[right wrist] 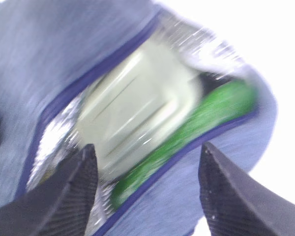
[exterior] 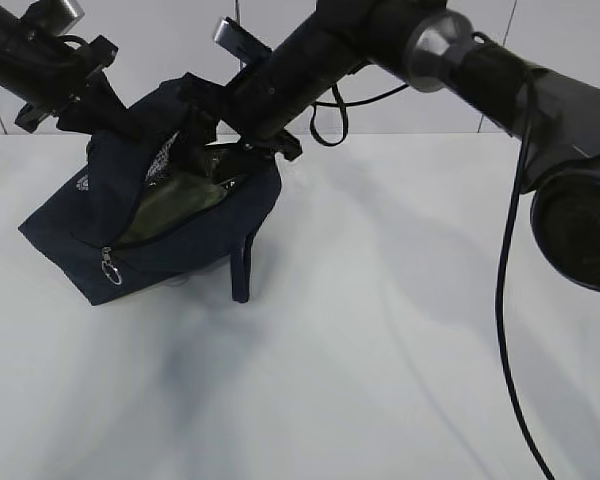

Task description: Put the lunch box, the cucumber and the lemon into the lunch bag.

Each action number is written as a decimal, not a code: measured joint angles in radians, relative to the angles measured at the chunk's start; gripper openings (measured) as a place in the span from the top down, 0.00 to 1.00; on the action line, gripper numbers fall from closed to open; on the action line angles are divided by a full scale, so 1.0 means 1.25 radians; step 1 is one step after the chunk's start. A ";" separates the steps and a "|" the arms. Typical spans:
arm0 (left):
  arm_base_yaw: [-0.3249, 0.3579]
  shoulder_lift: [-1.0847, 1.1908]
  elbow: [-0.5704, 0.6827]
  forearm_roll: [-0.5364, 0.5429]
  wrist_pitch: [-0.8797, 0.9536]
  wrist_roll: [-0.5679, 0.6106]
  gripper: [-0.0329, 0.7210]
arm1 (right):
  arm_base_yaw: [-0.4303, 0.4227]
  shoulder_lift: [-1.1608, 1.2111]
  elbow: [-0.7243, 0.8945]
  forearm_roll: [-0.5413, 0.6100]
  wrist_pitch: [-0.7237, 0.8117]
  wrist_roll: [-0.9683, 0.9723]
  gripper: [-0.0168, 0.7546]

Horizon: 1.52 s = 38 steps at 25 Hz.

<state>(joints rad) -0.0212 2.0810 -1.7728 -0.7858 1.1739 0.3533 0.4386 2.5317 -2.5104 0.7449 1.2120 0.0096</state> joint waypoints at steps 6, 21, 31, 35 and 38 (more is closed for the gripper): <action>0.000 0.000 0.000 0.005 0.000 0.000 0.97 | -0.002 0.000 -0.103 -0.242 0.023 0.126 0.35; 0.000 0.000 0.000 0.014 -0.008 0.000 0.97 | 0.000 -0.022 -0.109 -0.400 0.032 0.144 0.36; 0.000 0.000 0.000 0.015 -0.008 0.000 0.97 | 0.001 -0.075 -0.098 -0.460 0.032 0.019 0.36; 0.000 0.000 0.000 0.015 -0.008 0.000 0.97 | 0.001 -0.119 0.014 -0.478 0.032 0.005 0.36; 0.000 0.000 0.000 0.015 -0.008 0.000 0.97 | 0.001 -0.173 0.133 -0.493 0.032 0.002 0.36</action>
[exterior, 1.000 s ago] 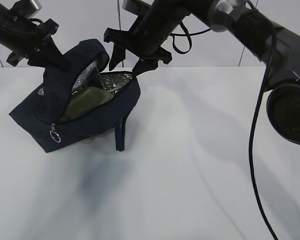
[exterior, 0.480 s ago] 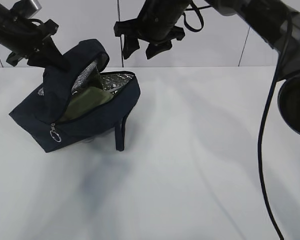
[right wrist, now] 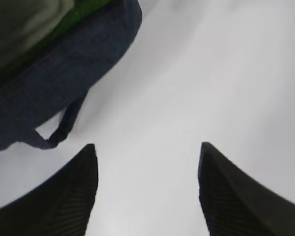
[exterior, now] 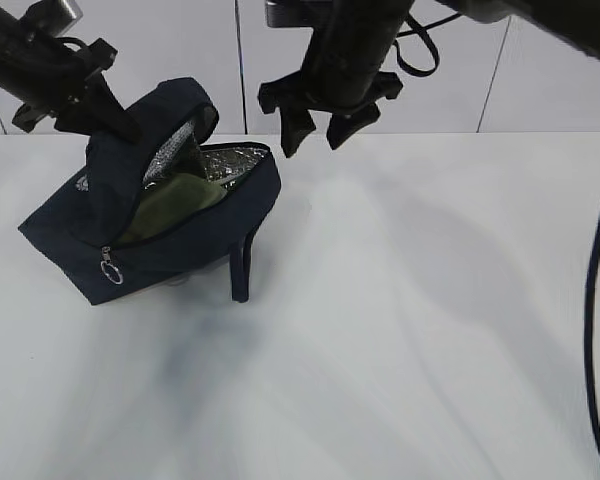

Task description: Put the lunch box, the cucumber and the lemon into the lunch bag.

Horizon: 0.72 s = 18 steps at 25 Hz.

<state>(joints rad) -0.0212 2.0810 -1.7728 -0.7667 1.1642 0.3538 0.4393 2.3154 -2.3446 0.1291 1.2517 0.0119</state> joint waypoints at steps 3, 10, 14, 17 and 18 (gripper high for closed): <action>0.000 0.000 0.000 0.000 -0.002 0.000 0.97 | 0.000 -0.061 0.108 -0.023 0.000 0.000 0.36; 0.000 0.000 0.000 0.000 -0.002 0.000 0.97 | 0.000 -0.189 0.323 -0.047 -0.003 0.000 0.36; 0.000 0.000 0.000 0.000 0.000 0.000 0.97 | 0.000 -0.266 0.473 -0.047 -0.113 0.000 0.36; 0.000 0.000 0.000 0.000 0.000 0.001 0.97 | 0.000 -0.326 0.601 -0.041 -0.278 0.000 0.36; 0.000 0.000 0.000 0.000 0.000 0.001 0.97 | 0.000 -0.344 0.635 -0.029 -0.336 0.000 0.36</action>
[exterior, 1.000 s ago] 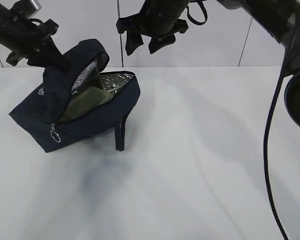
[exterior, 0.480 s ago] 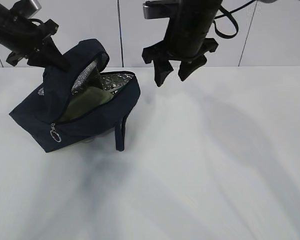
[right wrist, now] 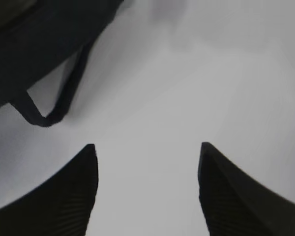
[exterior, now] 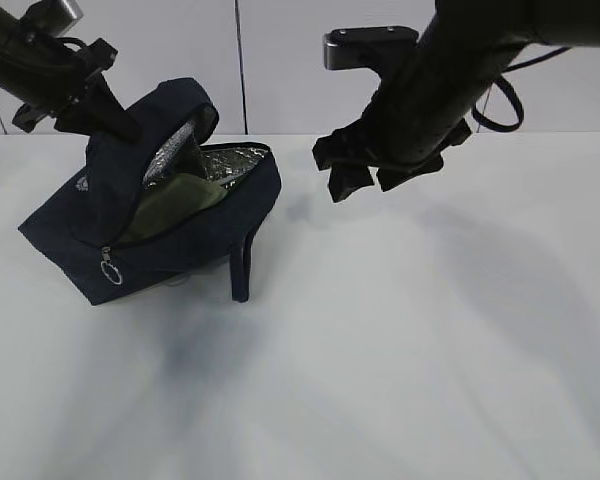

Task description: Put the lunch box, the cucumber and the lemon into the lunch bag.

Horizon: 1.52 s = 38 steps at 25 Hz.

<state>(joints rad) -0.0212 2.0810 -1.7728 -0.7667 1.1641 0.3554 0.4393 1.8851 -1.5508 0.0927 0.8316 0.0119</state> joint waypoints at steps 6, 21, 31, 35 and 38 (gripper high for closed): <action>0.000 0.000 0.000 0.000 0.000 0.000 0.97 | 0.000 -0.031 0.166 0.121 -0.192 0.000 0.36; 0.000 0.000 0.000 0.000 0.011 0.000 0.97 | 0.000 0.066 0.181 0.525 -0.332 -0.037 0.36; 0.000 0.000 0.000 0.000 0.014 0.000 0.97 | 0.000 0.121 0.181 1.057 -0.389 -0.472 0.36; 0.000 0.000 0.000 0.000 0.014 0.000 0.97 | 0.000 0.140 0.181 1.302 -0.381 -0.693 0.36; 0.000 0.000 0.000 0.000 0.014 0.000 0.97 | 0.000 0.162 0.176 1.360 -0.356 -0.762 0.36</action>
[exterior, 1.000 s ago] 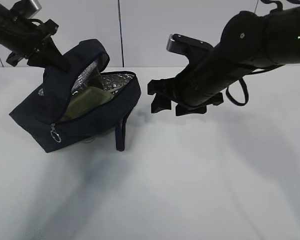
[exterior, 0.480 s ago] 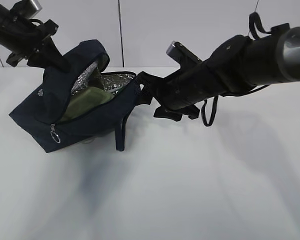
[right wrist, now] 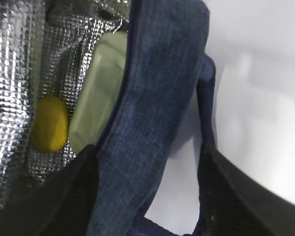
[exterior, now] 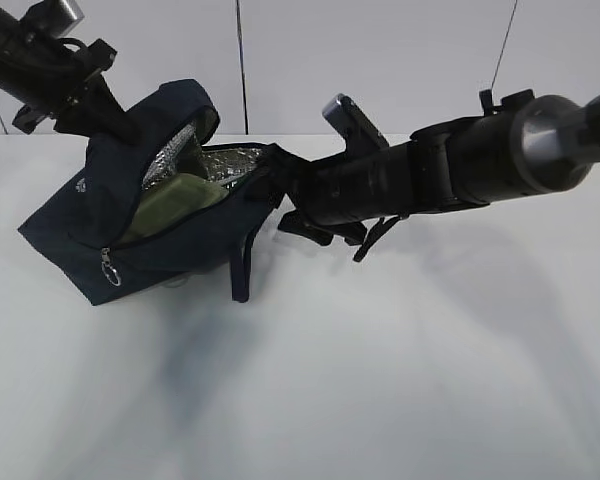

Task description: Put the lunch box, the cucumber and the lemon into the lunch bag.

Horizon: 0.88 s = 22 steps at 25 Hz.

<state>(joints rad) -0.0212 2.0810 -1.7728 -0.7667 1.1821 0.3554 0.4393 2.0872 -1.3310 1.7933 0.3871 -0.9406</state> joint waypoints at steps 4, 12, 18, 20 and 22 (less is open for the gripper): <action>0.000 0.000 0.000 0.000 0.000 0.000 0.97 | 0.000 0.029 -0.002 0.013 0.017 -0.017 0.36; 0.000 0.000 0.000 0.000 0.000 0.000 0.97 | 0.000 0.059 -0.015 0.015 0.021 -0.020 0.36; 0.000 0.000 0.000 0.000 0.000 0.000 0.97 | 0.000 0.088 -0.062 0.017 0.069 -0.020 0.36; 0.000 0.000 0.000 0.000 0.000 0.000 0.97 | 0.000 0.089 -0.067 0.017 0.073 -0.020 0.36; 0.000 0.000 0.000 0.000 0.000 0.000 0.97 | 0.000 0.089 -0.069 0.017 0.075 -0.022 0.36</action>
<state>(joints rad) -0.0212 2.0810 -1.7728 -0.7667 1.1821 0.3554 0.4393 2.1989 -1.4174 1.8141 0.4803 -0.9675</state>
